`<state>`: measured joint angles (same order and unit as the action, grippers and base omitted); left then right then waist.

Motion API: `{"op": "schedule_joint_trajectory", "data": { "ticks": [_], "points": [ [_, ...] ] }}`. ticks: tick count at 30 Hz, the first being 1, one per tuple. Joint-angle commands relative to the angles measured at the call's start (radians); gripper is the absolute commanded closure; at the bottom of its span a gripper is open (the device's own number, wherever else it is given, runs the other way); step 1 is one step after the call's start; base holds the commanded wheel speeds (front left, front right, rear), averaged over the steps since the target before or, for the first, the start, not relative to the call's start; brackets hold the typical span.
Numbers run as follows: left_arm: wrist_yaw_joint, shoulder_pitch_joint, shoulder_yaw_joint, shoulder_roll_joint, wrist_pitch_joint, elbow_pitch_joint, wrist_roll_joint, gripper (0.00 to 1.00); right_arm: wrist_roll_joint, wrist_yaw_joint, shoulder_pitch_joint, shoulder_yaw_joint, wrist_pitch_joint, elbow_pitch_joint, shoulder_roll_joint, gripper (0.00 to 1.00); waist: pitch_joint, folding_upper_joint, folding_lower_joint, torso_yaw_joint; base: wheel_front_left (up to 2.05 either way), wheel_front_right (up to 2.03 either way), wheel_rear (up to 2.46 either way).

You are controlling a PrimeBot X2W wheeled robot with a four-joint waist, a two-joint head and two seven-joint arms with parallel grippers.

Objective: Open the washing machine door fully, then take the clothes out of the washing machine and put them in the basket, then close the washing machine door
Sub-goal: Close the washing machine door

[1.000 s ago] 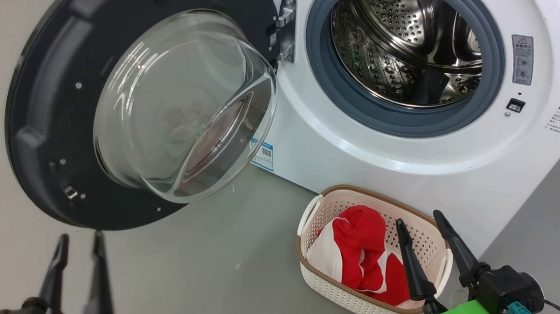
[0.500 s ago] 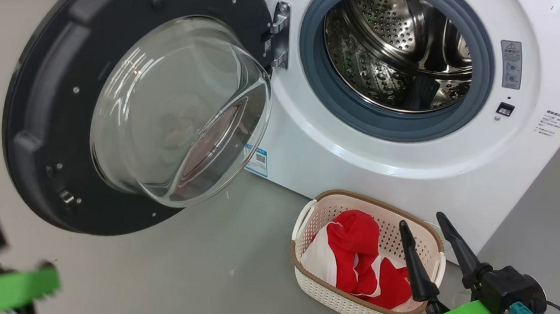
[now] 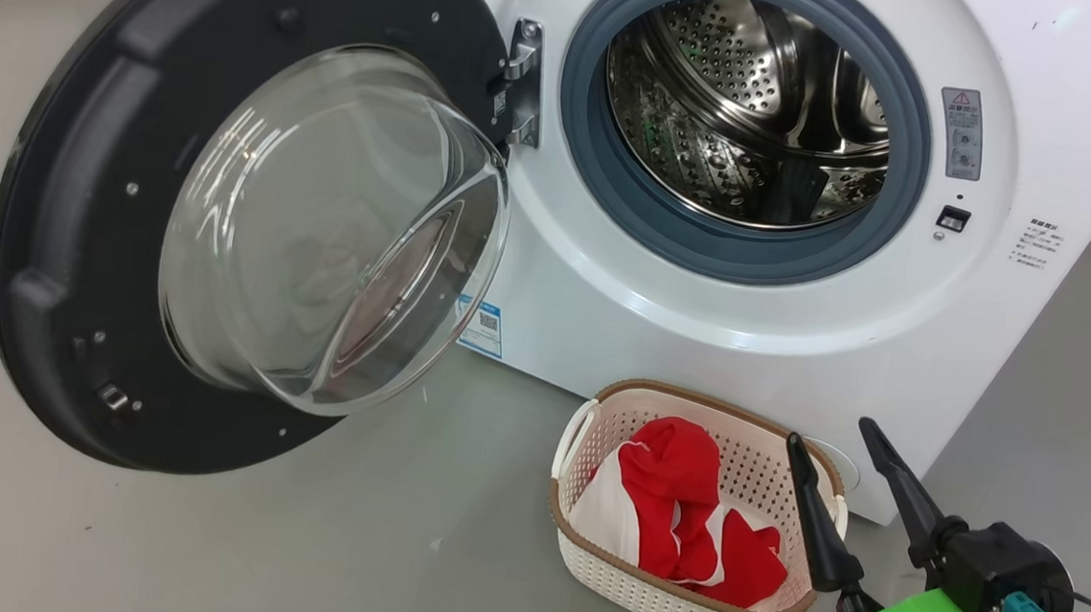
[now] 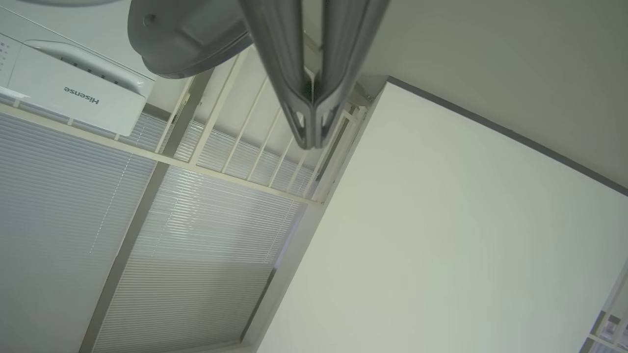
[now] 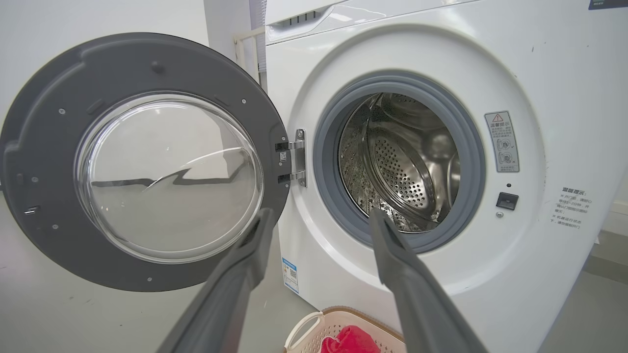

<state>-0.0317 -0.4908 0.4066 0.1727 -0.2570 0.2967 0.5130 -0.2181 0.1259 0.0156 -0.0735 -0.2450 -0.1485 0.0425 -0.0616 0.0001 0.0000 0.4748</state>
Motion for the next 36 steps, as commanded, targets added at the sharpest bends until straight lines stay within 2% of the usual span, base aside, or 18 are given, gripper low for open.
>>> {"op": "schedule_joint_trajectory", "data": {
  "ticks": [1, 4, 9, 17, 22, 36],
  "points": [
    [0.014, -0.052, 0.029, 0.044, -0.004, 0.009, 0.015, 1.00, 0.010, 0.005, 0.008, -0.019, 0.002, 0.028, 0.008, 0.00, -0.003, -0.0001, 0.0000, -0.002, 0.00, 0.00, 0.00],
    [0.038, -0.144, 0.063, 0.043, 0.063, 0.156, 0.120, 1.00, 0.011, 0.005, -0.001, -0.016, 0.005, 0.031, 0.008, 0.00, -0.008, -0.0001, 0.0000, -0.005, 0.00, 0.00, 0.00],
    [0.030, -0.268, 0.118, 0.083, 0.218, 0.360, 0.249, 1.00, 0.012, 0.005, -0.014, -0.016, 0.010, 0.040, 0.008, 0.00, -0.011, -0.0001, 0.0000, -0.012, 0.00, 0.00, 0.00],
    [0.020, -0.368, 0.140, 0.149, 0.441, 0.559, 0.346, 1.00, 0.028, 0.005, -0.022, -0.016, 0.030, 0.061, 0.009, 0.00, 0.000, -0.0001, 0.0000, -0.037, 0.00, 0.00, 0.00],
    [0.032, -0.394, 0.145, 0.176, 0.508, 0.627, 0.374, 1.00, 0.029, 0.005, -0.020, -0.020, 0.039, 0.071, 0.013, 0.00, 0.005, -0.0001, 0.0000, -0.055, 0.00, 0.00, 0.00],
    [0.072, -0.419, 0.134, 0.199, 0.572, 0.743, 0.397, 1.00, 0.024, 0.005, -0.021, -0.033, 0.054, 0.080, 0.030, 0.00, 0.008, -0.0001, 0.0000, -0.085, 0.00, 0.00, 0.00]
  ]
}}
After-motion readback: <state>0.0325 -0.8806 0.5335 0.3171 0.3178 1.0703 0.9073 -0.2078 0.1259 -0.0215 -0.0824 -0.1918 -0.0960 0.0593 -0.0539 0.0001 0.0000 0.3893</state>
